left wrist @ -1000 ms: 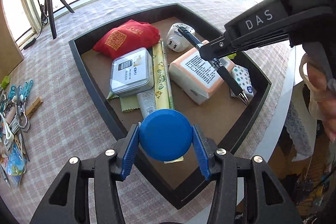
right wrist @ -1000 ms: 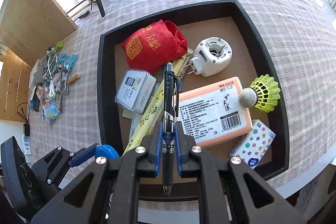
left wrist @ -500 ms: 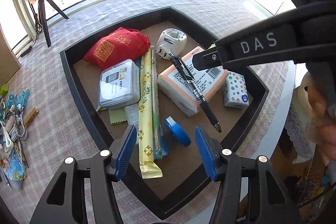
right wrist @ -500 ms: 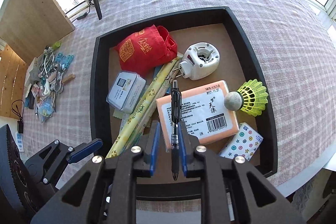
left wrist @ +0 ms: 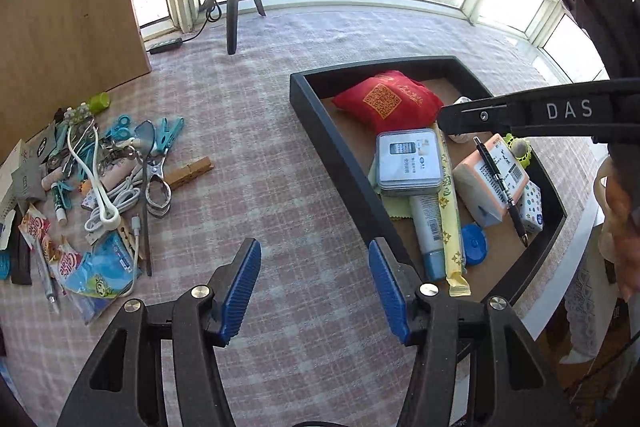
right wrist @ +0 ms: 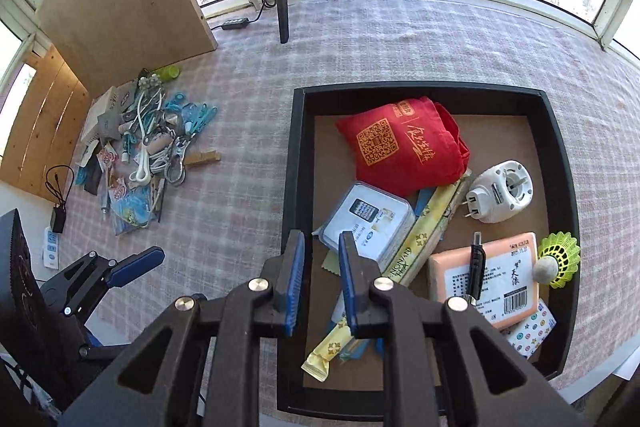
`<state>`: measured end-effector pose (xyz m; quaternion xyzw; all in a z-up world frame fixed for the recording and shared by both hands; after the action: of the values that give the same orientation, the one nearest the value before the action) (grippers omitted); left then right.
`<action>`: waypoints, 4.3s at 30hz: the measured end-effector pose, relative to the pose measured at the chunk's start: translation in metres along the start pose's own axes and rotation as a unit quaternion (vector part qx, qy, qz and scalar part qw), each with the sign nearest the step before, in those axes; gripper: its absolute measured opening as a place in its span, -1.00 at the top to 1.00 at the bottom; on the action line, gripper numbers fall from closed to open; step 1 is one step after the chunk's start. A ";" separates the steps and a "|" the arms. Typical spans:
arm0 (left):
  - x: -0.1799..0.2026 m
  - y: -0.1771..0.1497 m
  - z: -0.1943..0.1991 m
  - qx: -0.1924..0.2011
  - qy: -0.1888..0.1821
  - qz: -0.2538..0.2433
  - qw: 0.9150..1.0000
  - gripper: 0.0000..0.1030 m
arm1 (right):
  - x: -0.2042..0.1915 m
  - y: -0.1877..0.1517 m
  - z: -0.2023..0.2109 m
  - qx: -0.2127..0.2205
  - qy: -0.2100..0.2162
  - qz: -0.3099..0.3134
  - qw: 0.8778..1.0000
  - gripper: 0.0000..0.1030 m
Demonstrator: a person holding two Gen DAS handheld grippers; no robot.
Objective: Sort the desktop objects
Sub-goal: 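Move both tools back over the remaining pile, then grasp the silver tube with the left tool while the right tool grasps a small dark item, then carry the silver tube and small item into the tray and open both tools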
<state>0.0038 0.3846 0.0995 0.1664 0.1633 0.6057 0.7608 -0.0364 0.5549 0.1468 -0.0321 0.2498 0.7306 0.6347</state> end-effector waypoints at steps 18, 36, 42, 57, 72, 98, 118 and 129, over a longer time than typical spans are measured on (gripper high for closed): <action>-0.248 -0.053 -0.027 -0.047 0.084 0.190 0.977 -0.03 | -0.138 0.067 -0.098 -0.057 0.036 0.078 0.995 0.62; -0.319 -0.062 -0.087 -0.102 0.077 0.262 0.957 0.08 | -0.125 0.113 -0.206 -0.106 0.050 0.012 0.993 0.61; -0.321 -0.064 -0.098 -0.116 0.094 0.255 0.955 0.08 | -0.132 0.118 -0.217 -0.113 0.048 0.023 0.992 0.61; -0.332 -0.081 -0.105 -0.122 0.097 0.270 0.950 0.54 | -0.133 0.125 -0.229 -0.118 0.040 0.028 0.992 0.87; -0.329 -0.102 -0.068 -0.097 0.090 0.289 0.948 0.87 | -0.131 0.127 -0.186 -0.083 0.051 0.038 0.995 0.88; -0.205 -0.024 -0.003 -0.025 0.039 0.179 0.983 0.88 | -0.036 0.081 -0.036 -0.020 0.045 -0.008 0.999 0.88; 0.118 0.052 -0.031 -0.040 -0.121 -0.044 0.991 0.87 | 0.167 -0.022 0.055 0.005 -0.026 -0.151 0.988 0.88; 0.152 0.056 -0.019 -0.016 -0.098 -0.077 0.992 0.56 | 0.175 -0.027 0.057 0.006 -0.059 -0.125 0.990 0.63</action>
<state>-0.0210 0.5459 0.1010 0.1995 0.0901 0.5287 0.8201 -0.0289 0.7395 0.1245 -0.0161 0.2100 0.6444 0.7351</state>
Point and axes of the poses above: each gripper's, at about its wrist camera, not at the fingertips, and z roughly against the way its jaws point, x to its right, y to its top, the point moved 2 cm from there along -z, roughly the way its jaws point, and after that the axes turned 11 degrees about y, right-handed, at the moved point
